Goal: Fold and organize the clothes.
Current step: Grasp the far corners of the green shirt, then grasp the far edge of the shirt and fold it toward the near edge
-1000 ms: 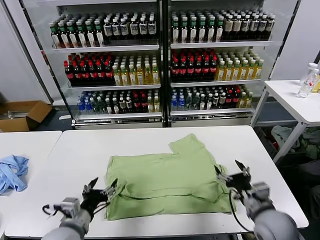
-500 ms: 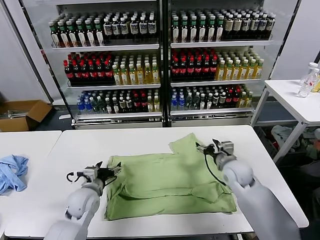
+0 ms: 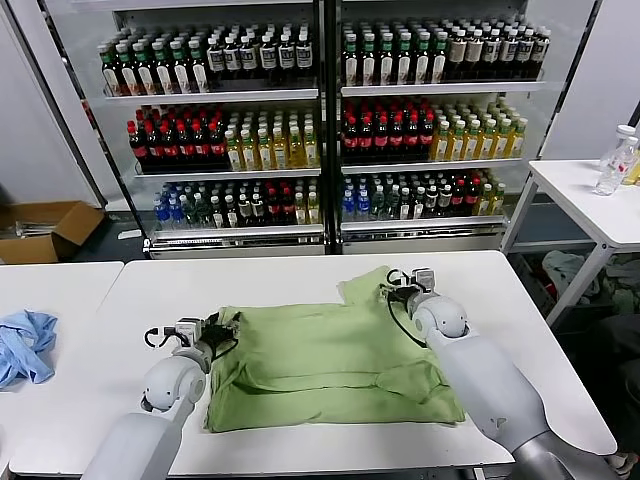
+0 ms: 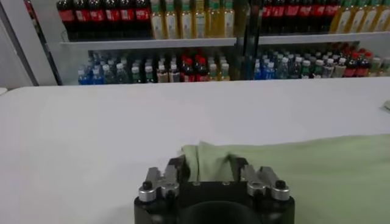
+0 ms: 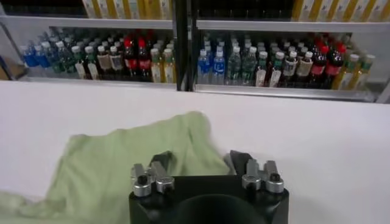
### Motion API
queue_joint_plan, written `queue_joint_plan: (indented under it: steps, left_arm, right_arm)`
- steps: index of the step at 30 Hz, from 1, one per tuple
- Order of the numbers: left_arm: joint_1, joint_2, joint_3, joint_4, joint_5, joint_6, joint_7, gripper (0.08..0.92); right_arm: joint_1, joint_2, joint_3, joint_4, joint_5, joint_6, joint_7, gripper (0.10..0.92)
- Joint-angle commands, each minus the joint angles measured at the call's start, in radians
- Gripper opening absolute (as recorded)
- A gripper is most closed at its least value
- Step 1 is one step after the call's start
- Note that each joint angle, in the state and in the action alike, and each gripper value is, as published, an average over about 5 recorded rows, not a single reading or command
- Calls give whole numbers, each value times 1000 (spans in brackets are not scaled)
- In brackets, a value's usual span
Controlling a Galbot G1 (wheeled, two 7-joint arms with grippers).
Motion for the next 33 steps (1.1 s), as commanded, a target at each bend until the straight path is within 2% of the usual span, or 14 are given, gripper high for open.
queue_joint_plan:
  steps: [1, 11, 15, 24, 33]
  left_arm:
    - [20, 5, 3, -10, -90, -3, 19, 437]
    - [90, 35, -46, -191, -158, -75, 47, 146]
    - [127, 48, -66, -264, -165, -87, 51, 87]
    - [236, 74, -135, -395, -196, -78, 50, 84]
    - [381, 122, -188, -509, -229, -10, 44, 84]
  right_arm:
    - [26, 24, -33, -63, 14, -7, -11, 481]
    - [-57, -59, 32, 239, 2, 57, -8, 195]
    - [-102, -105, 78, 374, 29, 65, 5, 115]
    - [-314, -241, 229, 692, 75, 43, 29, 108]
    - [-678, -277, 427, 940, 73, 11, 44, 108]
